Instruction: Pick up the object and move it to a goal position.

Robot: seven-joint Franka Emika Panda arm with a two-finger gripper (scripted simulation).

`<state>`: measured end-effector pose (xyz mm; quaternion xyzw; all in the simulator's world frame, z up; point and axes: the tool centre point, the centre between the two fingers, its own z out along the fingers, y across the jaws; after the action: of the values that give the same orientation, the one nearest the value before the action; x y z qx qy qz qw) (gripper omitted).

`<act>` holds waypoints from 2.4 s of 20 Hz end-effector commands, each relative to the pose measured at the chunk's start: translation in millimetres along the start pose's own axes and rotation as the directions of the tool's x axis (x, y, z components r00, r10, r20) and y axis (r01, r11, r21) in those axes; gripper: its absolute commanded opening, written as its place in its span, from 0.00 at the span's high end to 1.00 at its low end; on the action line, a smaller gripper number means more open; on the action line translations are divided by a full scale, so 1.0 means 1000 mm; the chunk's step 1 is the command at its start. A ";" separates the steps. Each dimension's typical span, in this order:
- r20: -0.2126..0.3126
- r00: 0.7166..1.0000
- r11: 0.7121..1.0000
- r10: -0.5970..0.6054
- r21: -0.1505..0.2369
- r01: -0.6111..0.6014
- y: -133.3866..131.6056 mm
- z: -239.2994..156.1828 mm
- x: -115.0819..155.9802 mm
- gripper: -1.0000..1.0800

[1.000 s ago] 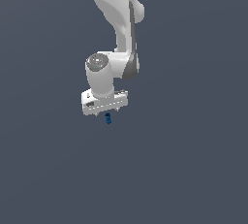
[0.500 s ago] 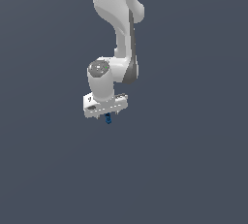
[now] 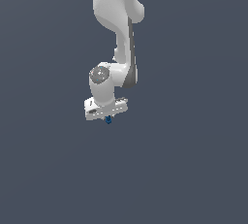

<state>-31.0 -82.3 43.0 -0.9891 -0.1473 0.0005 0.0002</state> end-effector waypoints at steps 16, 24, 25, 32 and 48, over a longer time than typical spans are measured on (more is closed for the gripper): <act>-0.001 1.000 1.000 0.000 0.000 0.000 0.004 -0.013 0.005 1.00; -0.001 1.000 1.000 0.000 0.000 0.000 0.018 -0.058 0.019 1.00; -0.001 1.000 1.000 0.000 0.000 0.000 0.020 -0.066 0.022 1.00; -0.001 1.000 1.000 0.000 0.000 0.000 0.039 -0.128 0.043 1.00; -0.001 1.000 1.000 0.000 0.000 0.000 0.078 -0.251 0.087 1.00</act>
<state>71.6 -129.5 284.9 -0.9891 -0.1473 -0.0003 -0.0001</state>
